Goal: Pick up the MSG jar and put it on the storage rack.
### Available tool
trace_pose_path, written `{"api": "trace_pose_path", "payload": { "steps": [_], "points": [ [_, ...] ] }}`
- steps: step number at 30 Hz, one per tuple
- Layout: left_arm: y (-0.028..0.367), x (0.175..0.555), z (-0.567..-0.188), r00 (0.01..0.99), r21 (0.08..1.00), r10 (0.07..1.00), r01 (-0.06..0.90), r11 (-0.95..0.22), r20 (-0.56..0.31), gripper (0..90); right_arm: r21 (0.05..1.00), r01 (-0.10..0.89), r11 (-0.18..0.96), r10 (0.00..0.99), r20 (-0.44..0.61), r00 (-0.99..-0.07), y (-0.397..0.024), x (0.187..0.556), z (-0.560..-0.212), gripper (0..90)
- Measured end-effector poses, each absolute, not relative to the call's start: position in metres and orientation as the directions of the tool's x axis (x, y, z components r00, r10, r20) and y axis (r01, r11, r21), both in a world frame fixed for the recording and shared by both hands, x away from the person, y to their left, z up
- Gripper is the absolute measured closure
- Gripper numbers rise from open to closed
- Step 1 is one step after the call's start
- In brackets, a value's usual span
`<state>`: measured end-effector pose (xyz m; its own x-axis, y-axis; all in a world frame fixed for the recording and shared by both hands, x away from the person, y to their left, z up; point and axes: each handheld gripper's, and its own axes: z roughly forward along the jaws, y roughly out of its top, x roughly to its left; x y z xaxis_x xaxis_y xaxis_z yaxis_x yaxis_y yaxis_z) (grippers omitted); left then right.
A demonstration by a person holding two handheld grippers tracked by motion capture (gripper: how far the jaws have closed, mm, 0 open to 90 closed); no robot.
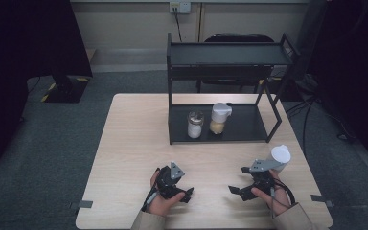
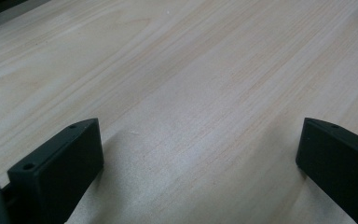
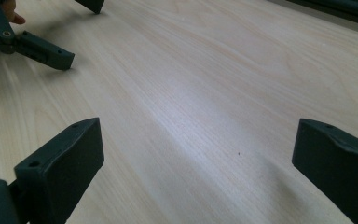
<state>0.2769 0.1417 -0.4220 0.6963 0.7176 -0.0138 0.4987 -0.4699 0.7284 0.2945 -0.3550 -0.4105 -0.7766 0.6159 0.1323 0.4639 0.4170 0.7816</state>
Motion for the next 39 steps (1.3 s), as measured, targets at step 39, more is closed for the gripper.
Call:
{"api": "trace_pose_path", "payload": {
  "steps": [39],
  "points": [
    [0.142,0.277,-0.422,0.696,0.728,0.718,0.499,-0.47,-0.014,0.0,0.769,0.469,0.436,0.565,0.172,-0.807,-0.391,0.289,-0.414,1.6]
  ]
}}
